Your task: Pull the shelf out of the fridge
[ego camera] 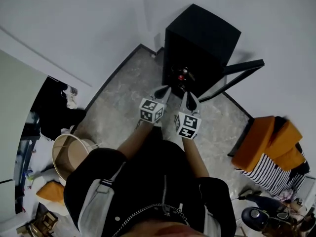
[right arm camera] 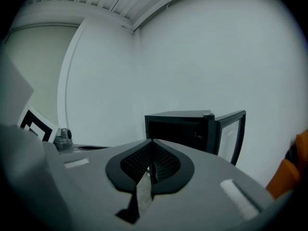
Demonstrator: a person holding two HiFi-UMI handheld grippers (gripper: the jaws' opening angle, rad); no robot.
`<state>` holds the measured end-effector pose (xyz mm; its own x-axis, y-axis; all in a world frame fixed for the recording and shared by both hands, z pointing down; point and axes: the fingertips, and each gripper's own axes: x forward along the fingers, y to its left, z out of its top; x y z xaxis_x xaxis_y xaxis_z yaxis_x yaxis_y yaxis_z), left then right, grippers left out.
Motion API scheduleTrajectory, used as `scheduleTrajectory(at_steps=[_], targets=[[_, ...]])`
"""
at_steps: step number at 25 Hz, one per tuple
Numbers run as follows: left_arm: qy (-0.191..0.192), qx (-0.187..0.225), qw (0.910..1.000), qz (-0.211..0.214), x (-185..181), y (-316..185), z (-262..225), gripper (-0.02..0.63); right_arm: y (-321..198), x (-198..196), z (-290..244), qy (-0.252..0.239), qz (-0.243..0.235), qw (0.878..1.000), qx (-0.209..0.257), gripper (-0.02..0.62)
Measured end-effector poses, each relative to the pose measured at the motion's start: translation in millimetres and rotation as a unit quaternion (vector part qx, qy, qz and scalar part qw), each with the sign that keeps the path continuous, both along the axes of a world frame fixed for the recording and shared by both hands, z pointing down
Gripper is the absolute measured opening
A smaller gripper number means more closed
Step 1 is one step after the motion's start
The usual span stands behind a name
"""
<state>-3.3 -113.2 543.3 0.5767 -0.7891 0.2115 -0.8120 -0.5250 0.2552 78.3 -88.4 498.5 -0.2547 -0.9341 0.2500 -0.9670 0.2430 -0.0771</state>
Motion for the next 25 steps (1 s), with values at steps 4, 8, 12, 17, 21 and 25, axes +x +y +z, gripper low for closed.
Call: scheduleTrajectory(at_steps=[4, 8, 12, 17, 21, 25], targets=[[0.003, -0.003, 0.9999, 0.013, -4.1, -25.4, 1.1, 0.011, -22.6, -10.2, 1.7, 0.006, 0.002, 1.000, -0.005, 0.002], [0.006, -0.004, 0.9997, 0.024, -5.5, -46.6, 3.0, 0.011, -39.7, -16.7, 4.0, 0.012, 0.002, 1.000, -0.007, 0.002], [0.009, -0.005, 0.9992, 0.037, -6.0, -62.1, 7.6, 0.011, -55.5, -20.2, 9.5, 0.021, 0.011, 1.000, -0.009, 0.002], [0.015, -0.008, 0.9988, 0.045, -17.1, -78.8, 12.5, 0.011, -69.2, -34.9, 13.6, 0.003, 0.009, 1.000, -0.011, 0.002], [0.016, -0.010, 0.9987, 0.048, -24.9, -90.3, 16.6, 0.011, -78.6, -44.5, 13.7, 0.005, 0.012, 1.000, -0.009, 0.002], [0.015, -0.009, 0.9982, 0.058, -25.8, -96.4, 18.2, 0.011, -79.9, -44.9, 13.2, 0.002, 0.025, 1.000, -0.009, 0.002]])
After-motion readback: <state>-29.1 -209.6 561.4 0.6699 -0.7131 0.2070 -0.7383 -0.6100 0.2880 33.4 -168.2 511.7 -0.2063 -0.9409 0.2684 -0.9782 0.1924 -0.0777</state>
